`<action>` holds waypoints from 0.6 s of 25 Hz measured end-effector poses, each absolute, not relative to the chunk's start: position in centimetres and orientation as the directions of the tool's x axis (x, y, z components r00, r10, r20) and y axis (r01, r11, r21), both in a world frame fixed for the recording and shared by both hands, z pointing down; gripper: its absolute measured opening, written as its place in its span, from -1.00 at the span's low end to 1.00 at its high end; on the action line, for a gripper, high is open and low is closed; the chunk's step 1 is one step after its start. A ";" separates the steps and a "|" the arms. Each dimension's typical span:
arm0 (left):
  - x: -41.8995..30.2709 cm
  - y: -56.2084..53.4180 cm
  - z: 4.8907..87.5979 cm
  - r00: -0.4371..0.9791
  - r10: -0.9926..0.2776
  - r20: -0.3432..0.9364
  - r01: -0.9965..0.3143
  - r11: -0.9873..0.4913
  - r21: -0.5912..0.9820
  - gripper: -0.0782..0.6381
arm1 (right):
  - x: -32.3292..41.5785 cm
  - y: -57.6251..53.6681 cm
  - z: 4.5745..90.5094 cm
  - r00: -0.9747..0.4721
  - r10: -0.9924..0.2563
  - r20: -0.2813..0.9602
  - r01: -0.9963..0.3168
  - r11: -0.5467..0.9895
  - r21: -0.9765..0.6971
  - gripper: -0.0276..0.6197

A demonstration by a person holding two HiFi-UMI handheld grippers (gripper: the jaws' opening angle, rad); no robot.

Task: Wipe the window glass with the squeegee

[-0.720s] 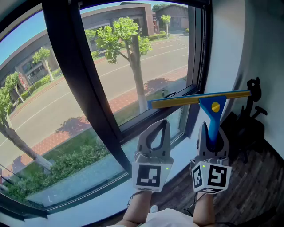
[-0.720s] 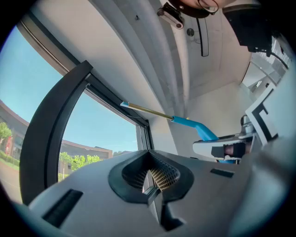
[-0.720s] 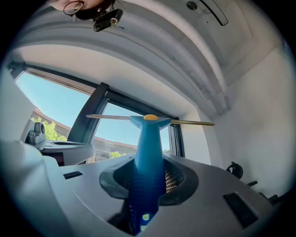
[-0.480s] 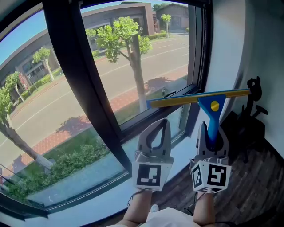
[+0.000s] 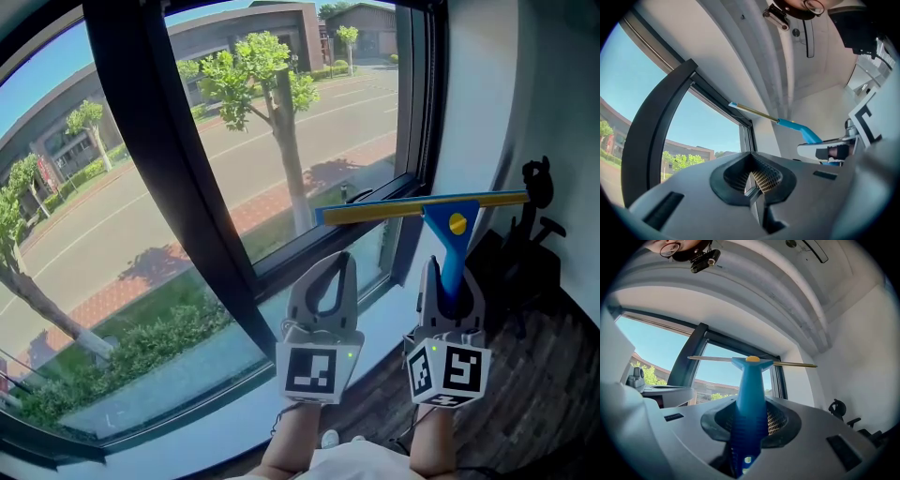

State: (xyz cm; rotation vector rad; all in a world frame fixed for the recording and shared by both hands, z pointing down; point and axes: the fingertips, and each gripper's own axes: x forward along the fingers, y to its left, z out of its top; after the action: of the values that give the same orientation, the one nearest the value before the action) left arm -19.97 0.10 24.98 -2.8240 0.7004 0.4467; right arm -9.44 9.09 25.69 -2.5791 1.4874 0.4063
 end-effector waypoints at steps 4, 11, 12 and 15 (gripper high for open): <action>-20.2 -0.6 25.9 0.851 -0.418 -0.317 -0.471 -0.876 -0.108 -0.80 | -9.5 9.1 26.1 0.498 -0.817 -0.292 -0.854 -0.521 0.002 -0.56; -19.5 -0.9 27.5 0.882 -0.376 -0.282 -0.407 -0.912 -0.056 -0.80 | -10.1 9.9 26.8 0.548 -0.791 -0.273 -0.820 -0.573 0.012 -0.56; -19.0 -0.8 27.8 0.889 -0.365 -0.275 -0.394 -0.917 -0.058 -0.80 | -9.9 10.1 26.9 0.556 -0.787 -0.268 -0.814 -0.580 0.015 -0.56; -17.0 -0.4 28.5 0.902 -0.339 -0.266 -0.366 -0.929 -0.059 -0.80 | -8.7 10.4 27.5 0.570 -0.779 -0.260 -0.804 -0.594 0.016 -0.56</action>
State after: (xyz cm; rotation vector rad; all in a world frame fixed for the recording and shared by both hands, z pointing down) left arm -17.01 -0.37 28.47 -2.9591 0.5503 0.3848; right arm -8.67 10.44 27.54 -2.6908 1.3617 0.3668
